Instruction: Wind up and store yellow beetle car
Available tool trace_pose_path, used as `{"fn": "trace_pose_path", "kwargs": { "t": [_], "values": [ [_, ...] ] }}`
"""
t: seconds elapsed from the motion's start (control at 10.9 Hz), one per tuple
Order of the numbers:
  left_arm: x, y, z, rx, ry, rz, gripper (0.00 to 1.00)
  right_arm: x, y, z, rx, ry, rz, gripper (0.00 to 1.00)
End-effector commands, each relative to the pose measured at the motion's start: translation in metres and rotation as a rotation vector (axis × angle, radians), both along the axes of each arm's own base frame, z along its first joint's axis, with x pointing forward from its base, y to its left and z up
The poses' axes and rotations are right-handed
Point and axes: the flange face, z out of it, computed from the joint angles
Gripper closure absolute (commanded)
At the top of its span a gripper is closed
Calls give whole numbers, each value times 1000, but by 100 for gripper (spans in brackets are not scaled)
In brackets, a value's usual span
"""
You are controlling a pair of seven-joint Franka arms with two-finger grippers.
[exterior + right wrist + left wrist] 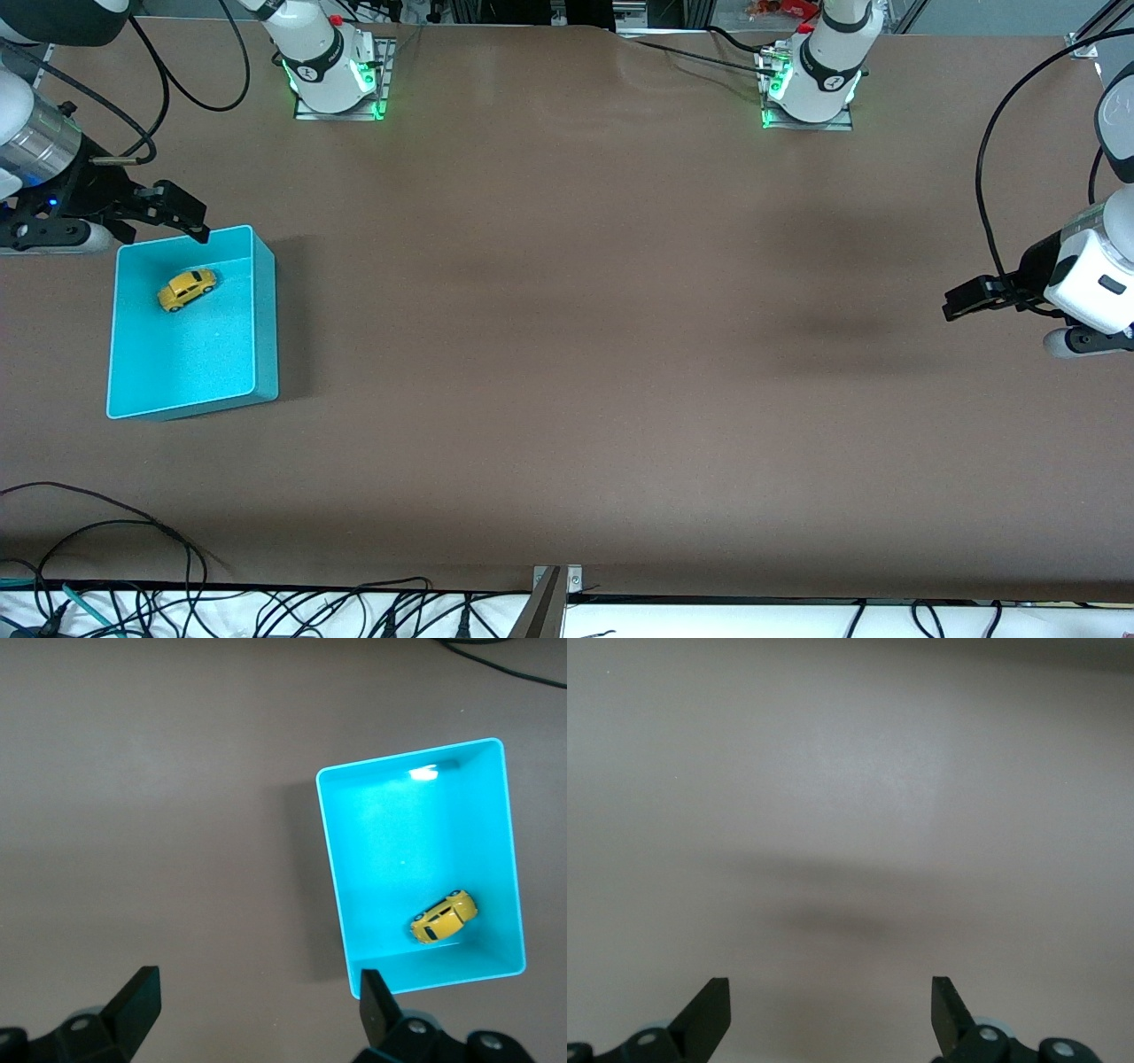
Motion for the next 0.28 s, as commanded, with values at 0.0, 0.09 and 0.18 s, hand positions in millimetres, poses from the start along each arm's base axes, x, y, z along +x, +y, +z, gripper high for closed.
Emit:
{"fn": "trace_pose_path", "kwargs": {
  "t": [0.0, 0.09, 0.18],
  "values": [
    [-6, 1, 9, -18, -1, -9, 0, 3, -7, 11, -42, 6, 5, 0],
    [-6, 1, 8, -18, 2, -11, 0, 4, -14, 19, -43, -10, -6, 0],
    [-6, 1, 8, -17, 4, -13, 0, 6, -14, 18, -49, -9, -5, 0]
  ]
}}
